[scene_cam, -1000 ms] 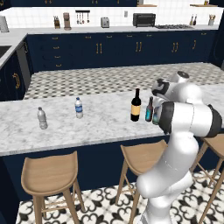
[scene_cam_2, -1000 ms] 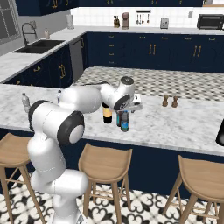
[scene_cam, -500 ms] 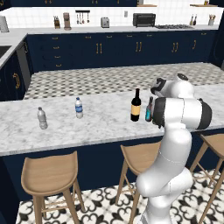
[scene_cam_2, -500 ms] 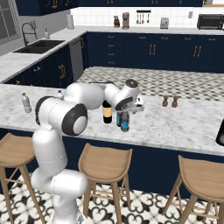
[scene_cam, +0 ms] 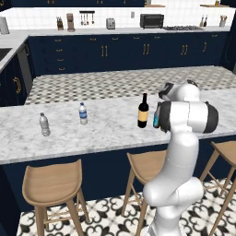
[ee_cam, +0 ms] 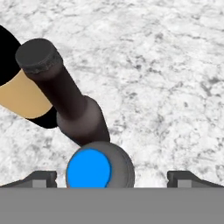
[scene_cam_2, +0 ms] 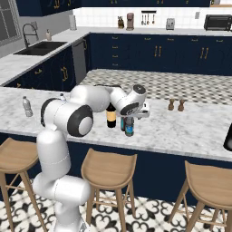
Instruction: Move the plastic bottles in the middle to the plastics group, and the glass bottles in the middle to the glass group.
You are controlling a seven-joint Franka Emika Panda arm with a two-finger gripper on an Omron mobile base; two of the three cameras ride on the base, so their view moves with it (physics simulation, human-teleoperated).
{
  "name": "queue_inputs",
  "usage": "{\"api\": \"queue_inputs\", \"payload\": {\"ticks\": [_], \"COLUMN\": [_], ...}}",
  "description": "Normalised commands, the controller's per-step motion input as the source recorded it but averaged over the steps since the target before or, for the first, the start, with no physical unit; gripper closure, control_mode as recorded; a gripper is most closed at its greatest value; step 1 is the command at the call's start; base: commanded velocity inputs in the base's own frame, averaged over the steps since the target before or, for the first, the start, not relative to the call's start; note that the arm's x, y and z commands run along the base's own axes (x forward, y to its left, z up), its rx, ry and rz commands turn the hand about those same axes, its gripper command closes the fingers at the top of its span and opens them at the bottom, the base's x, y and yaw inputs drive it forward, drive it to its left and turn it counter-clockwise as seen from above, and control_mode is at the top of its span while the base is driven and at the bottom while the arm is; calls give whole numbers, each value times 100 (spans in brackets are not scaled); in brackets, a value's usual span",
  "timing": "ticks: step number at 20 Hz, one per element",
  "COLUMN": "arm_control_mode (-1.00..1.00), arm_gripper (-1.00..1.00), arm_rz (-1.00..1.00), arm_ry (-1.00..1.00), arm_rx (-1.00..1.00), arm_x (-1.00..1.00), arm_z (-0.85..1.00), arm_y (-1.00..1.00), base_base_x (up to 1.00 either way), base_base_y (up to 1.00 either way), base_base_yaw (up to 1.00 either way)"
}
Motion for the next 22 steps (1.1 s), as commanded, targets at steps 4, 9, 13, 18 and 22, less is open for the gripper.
{"api": "queue_inputs", "payload": {"ticks": [4,9,13,18,22], "arm_control_mode": [-100,-100,-100,-100,-100], "arm_gripper": [-100,-100,100,100,100], "arm_rz": [0,0,2,8,10], "arm_ry": [0,0,-3,-1,-3], "arm_rx": [1,2,1,0,0], "arm_x": [8,5,11,1,-14], "arm_z": [-12,-13,-11,-5,2], "arm_y": [12,19,4,-1,-12], "base_base_x": [0,0,0,0,0], "base_base_y": [0,0,0,0,0], "base_base_yaw": [0,0,0,0,0]}}
